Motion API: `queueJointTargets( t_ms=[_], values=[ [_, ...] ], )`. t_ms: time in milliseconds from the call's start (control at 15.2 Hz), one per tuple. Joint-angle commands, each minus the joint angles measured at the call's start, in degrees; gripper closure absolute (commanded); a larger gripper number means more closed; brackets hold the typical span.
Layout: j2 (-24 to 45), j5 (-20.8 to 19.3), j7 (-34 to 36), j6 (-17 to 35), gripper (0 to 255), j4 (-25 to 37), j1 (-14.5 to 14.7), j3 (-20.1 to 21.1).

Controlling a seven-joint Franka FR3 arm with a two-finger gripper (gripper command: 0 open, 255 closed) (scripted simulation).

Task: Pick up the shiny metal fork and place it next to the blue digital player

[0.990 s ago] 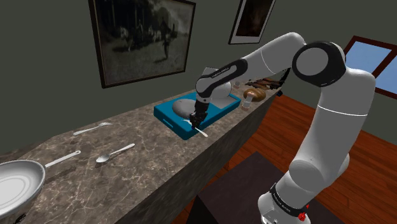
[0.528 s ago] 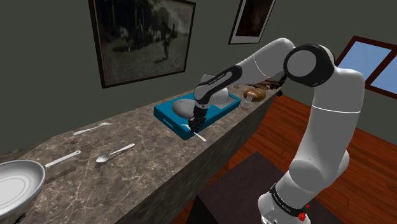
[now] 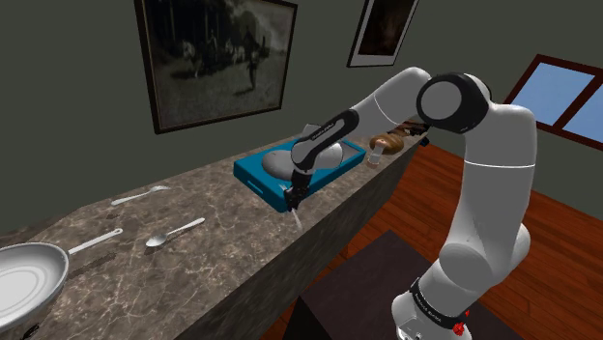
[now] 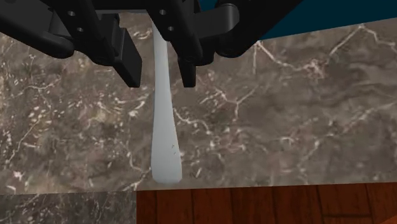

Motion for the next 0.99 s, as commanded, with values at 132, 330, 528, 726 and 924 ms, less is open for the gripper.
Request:
queueJointTargets(
  t_ms=[132, 330, 528, 726, 924],
  values=[
    [2.96, -0.15, -0.35, 2.37, 255, 0.6, 0.01, -0.32],
    [5.13, -0.22, -0.6, 4.01, 255, 1.11, 0.11, -0.42],
    [5.89, -0.25, -0.67, 4.56, 255, 1.32, 0.14, -0.44],
    [5.89, -0.28, -0.65, 4.56, 255, 1.31, 0.11, -0.41],
    [5.89, -0.3, -0.64, 4.56, 255, 1.32, 0.09, -0.39]
  ],
)
